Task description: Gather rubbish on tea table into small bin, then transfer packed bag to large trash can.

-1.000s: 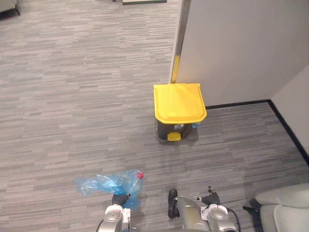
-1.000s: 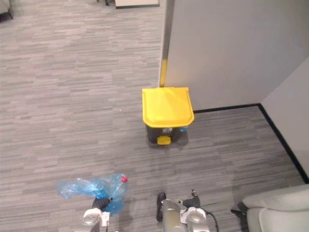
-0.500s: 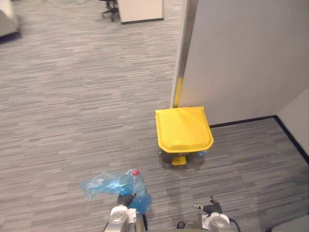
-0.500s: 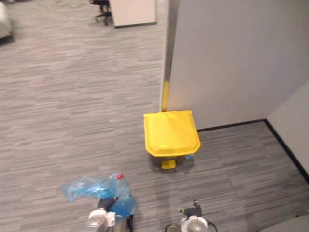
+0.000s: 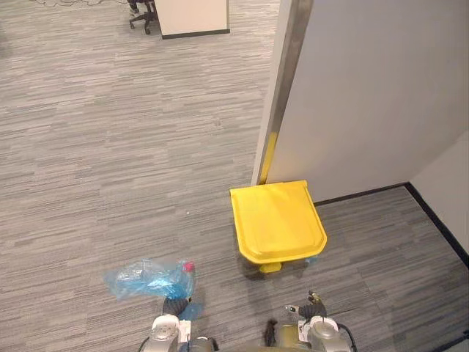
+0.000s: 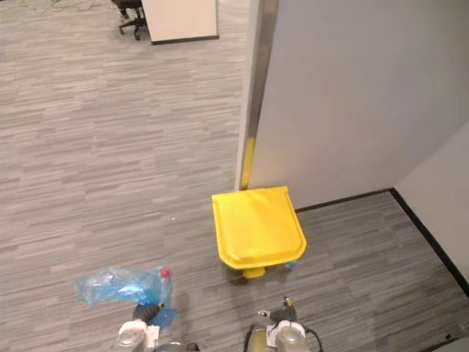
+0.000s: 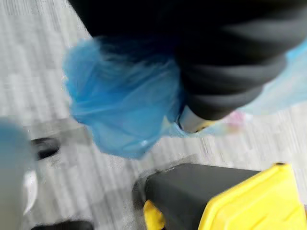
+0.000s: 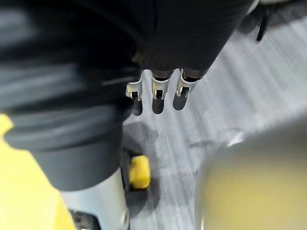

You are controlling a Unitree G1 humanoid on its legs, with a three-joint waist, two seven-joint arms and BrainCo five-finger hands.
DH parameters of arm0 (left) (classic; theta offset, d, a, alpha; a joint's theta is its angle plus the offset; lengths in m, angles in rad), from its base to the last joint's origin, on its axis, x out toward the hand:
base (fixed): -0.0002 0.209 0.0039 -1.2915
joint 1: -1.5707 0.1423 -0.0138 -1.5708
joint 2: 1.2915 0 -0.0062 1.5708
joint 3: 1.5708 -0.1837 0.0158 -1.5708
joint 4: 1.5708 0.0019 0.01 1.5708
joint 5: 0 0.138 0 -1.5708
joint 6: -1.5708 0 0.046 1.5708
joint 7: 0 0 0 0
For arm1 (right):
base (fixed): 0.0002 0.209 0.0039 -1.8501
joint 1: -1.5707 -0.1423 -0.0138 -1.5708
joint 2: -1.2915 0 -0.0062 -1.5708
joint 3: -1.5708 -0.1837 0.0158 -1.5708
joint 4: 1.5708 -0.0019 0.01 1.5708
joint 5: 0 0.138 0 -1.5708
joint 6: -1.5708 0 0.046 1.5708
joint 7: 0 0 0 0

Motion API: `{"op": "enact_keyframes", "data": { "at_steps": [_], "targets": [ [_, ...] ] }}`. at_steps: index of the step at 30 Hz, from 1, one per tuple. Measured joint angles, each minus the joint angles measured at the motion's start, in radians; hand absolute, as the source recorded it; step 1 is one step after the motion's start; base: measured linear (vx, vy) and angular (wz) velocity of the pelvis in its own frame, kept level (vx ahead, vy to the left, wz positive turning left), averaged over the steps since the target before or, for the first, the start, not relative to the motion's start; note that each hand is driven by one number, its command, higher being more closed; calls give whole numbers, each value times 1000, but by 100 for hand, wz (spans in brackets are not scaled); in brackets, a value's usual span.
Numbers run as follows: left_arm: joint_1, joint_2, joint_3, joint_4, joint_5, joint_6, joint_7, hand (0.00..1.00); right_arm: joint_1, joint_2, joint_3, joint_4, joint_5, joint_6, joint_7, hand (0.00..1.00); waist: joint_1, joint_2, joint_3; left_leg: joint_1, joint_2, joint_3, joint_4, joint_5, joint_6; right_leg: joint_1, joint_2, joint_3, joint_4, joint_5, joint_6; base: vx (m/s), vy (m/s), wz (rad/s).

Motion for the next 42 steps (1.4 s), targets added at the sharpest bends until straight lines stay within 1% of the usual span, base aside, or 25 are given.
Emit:
{"op": "enact_keyframes", "data": {
  "at_steps": [2, 3, 5, 7, 8, 11, 12, 14, 19, 22, 26, 27, 32, 39, 42],
  "targets": [
    [4, -9, 0, 0, 0, 0, -1, 100, 2, -7, -3, 0, 0, 0, 0, 0, -2, 9, -4, 11, 11, -7, -13, 4, -6, 18, 17, 6, -38, 12, -4, 176, -57, -27],
    [3, -11, 0, 9, 0, 0, -2, 100, 5, -9, -6, 1, 0, 0, 0, 0, -11, 11, -4, 24, 18, -11, -24, 7, -11, 43, 28, 8, -78, 25, -8, 140, -38, -18],
    [-9, -14, 0, 26, 1, 0, -2, 100, 11, -11, -10, 1, 0, 0, 0, 0, -26, 10, -6, 42, 20, -14, -29, 12, -18, 87, 34, 8, -134, 44, -4, 148, -5, -9],
    [-16, -16, -1, 41, 1, 0, -3, 100, 14, -20, -10, 1, 0, -1, 0, 0, -28, 11, -8, 51, 17, -14, -27, 12, -18, 117, 34, 20, -180, 65, 3, 136, 94, -22],
    [-19, -15, -2, 51, 3, 0, -4, 100, 28, -24, -10, 1, 0, -2, 0, 0, -28, 19, -23, 49, -13, -20, -15, 12, -18, 145, 11, 31, -265, 120, 32, 132, 172, -30],
    [-15, -13, -2, 63, 3, 0, -3, 100, 34, -25, -9, 1, 1, -2, 0, 0, -27, 21, -29, 46, -37, -23, 30, 12, -18, 160, -17, 34, -265, 131, 42, 95, 133, -21],
    [-11, -13, -2, 70, 3, 1, -3, 100, 38, -26, -9, 1, 0, -2, 0, 0, -27, 22, -38, 34, -44, -29, 59, 12, -18, 165, -28, 33, -265, 141, 54, 29, 52, -9],
    [-12, -8, -4, 74, 3, 1, -2, 100, 40, -26, -9, 1, 0, -2, 0, 0, -27, 24, -51, 27, -51, -40, 63, 12, -18, 161, -34, 28, -265, 152, 57, 43, 62, 3],
    [-22, 50, -16, 75, 3, 1, -1, 100, 31, -6, -9, 5, 0, -1, 1, 0, -28, -2, -53, 14, -63, -61, 59, 12, -18, 136, -46, 17, -245, 151, 57, 39, 28, 12],
    [-16, 60, -16, 74, 3, 1, -1, 100, 31, -6, -9, 5, 0, -1, 1, 0, -28, -3, -53, 16, -61, -63, 59, 12, -18, 135, -46, 17, -225, 151, 57, 11, -3, 2],
    [-15, 61, -19, 74, 3, 1, -2, 100, 30, -3, -9, 5, 0, -1, 1, 0, -28, -9, -54, 15, -62, -63, 58, 12, -18, 124, -48, 17, -204, 148, 60, 2, -9, 0],
    [-15, 61, -24, 74, 3, 1, -2, 100, 29, -3, -10, 5, 0, -1, 1, 0, -29, -11, -54, 18, -62, -63, 59, 12, -18, 122, -48, 16, -192, 141, 69, 4, -33, 4],
    [-15, 62, -38, 74, 3, 1, -3, 100, 30, 1, -10, 5, 0, -1, 1, 0, -29, -23, -51, 31, -61, -66, 57, 12, -18, 123, -50, 15, -165, 120, 78, -2, -39, 1],
    [-14, 62, -45, 74, 6, 1, -3, 100, 30, 2, -10, 7, -1, -1, 1, 0, -30, -28, -49, 30, -58, -71, 38, 12, -18, 121, -45, 2, -176, 117, 76, -27, -43, 2],
    [-13, 63, -45, 74, 6, 1, -3, 100, 29, 2, -9, 21, -4, -1, 1, 0, -30, -34, -50, 31, -60, -70, 15, 12, -18, 120, -44, 3, -199, 118, 75, -58, -30, -2]
  ]
}}
